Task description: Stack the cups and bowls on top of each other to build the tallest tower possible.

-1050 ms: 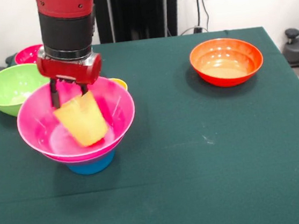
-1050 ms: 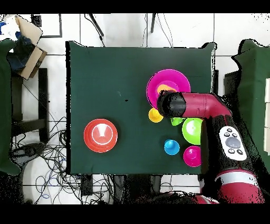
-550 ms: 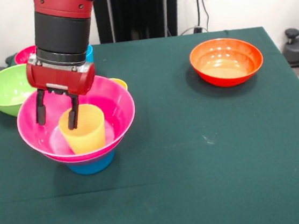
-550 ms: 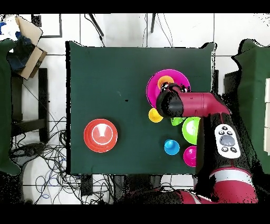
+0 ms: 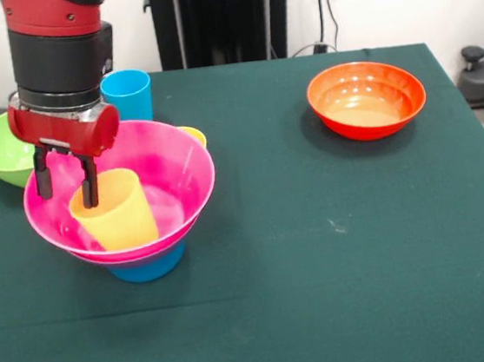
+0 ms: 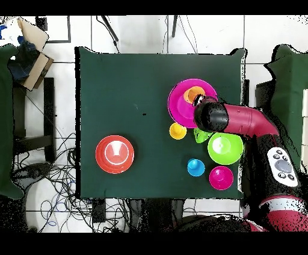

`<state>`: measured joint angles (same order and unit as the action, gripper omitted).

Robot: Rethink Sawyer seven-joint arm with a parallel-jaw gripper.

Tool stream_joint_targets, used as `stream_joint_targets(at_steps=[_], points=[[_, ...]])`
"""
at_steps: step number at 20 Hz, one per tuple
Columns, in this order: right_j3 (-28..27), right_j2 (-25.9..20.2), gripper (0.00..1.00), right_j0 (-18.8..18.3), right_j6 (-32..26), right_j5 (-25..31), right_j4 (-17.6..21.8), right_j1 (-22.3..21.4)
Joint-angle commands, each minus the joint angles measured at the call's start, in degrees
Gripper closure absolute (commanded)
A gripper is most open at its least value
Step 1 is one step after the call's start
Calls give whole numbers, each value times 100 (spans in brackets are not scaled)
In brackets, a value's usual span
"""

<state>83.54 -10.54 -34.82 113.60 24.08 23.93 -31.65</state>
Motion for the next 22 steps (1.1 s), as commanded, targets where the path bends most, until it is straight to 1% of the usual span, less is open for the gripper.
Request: stream_joint_targets(at_steps=[1, 5, 7, 13, 20, 22], points=[[169, -605, 0, 63, -510, 811, -89, 355], [176, -474, 0, 178, -382, 1084, -150, 233], [244, -441, 0, 209, -291, 1132, -193, 163], [397, -545, 0, 166, -185, 938, -288, 136], [355, -413, 0, 270, -125, 839, -265, 88], [326, -382, 0, 291, -87, 670, -202, 77]])
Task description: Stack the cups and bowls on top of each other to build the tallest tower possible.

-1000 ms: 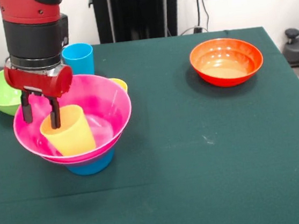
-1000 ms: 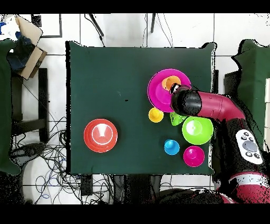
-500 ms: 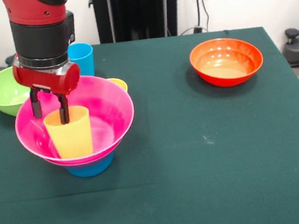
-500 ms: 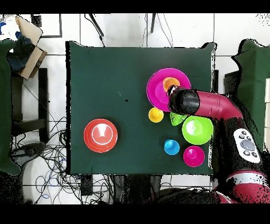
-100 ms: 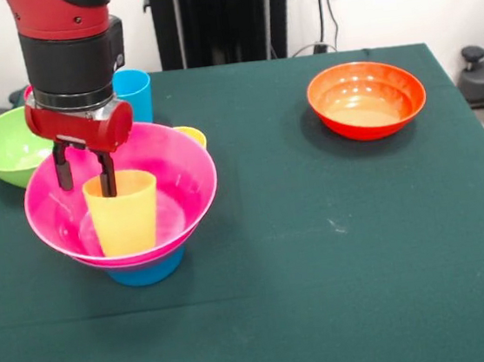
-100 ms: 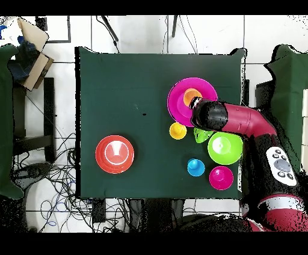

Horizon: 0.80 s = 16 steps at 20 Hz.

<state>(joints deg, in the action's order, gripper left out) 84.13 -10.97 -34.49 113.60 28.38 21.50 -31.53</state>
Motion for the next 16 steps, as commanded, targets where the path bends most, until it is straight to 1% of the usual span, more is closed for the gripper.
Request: stream_joint_targets(at_steps=[1, 3, 6, 7, 10, 11, 16], points=[[252, -324, 0, 268, -68, 156, 72, 59], [198, -249, 0, 330, 4, -16, 156, 39], [133, -203, 0, 386, 56, -122, 201, 15], [146, -237, 0, 367, 71, -227, 199, 2], [76, -247, 0, 387, 96, -257, 175, 7], [79, -235, 0, 400, 162, -375, 180, 10], [69, -243, 0, 412, 157, -437, 147, 17]])
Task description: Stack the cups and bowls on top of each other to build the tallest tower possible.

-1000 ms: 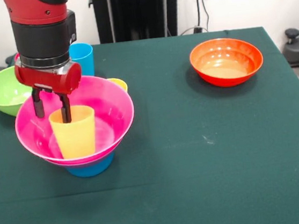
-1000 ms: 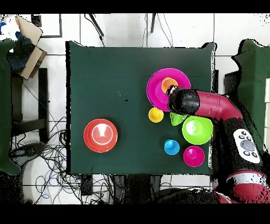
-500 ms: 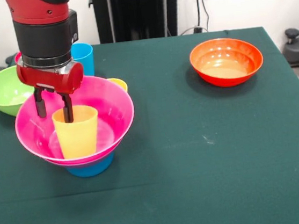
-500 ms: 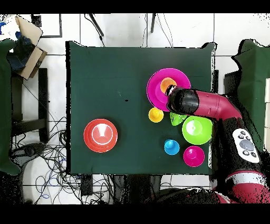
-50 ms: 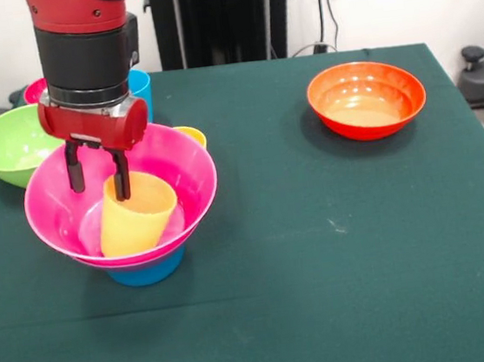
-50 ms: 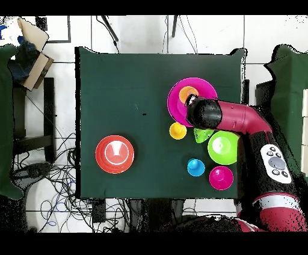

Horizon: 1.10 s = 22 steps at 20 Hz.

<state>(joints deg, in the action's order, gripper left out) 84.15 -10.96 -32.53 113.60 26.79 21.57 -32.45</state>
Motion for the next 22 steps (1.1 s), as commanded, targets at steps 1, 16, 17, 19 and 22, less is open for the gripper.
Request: stream_joint_targets(at_steps=[1, 16, 17, 19, 22], points=[[75, -243, 0, 218, 164, -300, 133, 111], [-199, 355, 0, 497, 133, -206, 432, 212], [-165, 333, 0, 427, 70, -190, 413, 241], [-116, 375, 0, 391, 44, -288, 440, 272], [-88, 442, 0, 413, 53, -351, 457, 245]])
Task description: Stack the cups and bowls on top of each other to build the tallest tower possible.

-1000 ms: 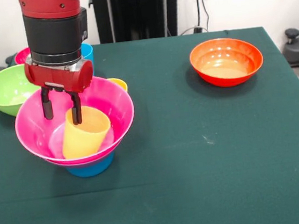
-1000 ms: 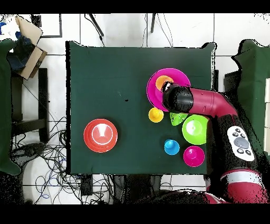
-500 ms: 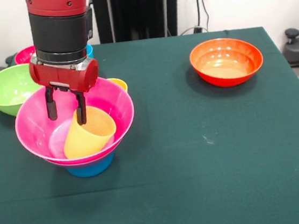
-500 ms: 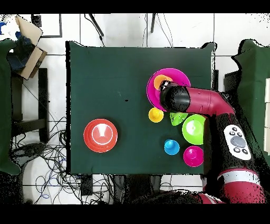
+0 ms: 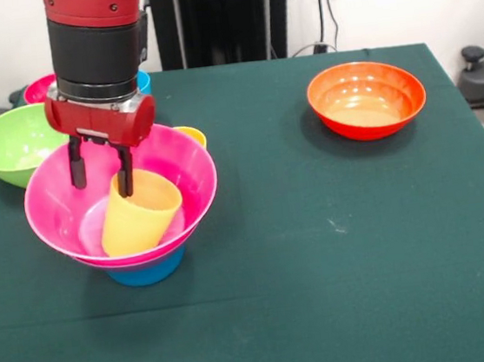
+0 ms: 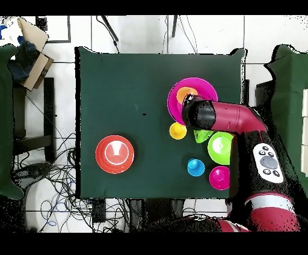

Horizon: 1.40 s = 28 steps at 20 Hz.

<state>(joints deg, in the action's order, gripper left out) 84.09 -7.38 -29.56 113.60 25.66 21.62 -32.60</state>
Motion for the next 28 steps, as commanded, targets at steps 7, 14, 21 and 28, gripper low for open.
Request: stream_joint_targets(at_steps=[7, 14, 21, 28], points=[[-300, 139, 0, 134, -174, 41, 441, 242], [-248, -68, 0, 36, -122, -752, 495, 329], [-200, -238, 0, -11, -268, -746, 368, 306], [50, -558, 0, -183, -506, 5, -30, -47]])
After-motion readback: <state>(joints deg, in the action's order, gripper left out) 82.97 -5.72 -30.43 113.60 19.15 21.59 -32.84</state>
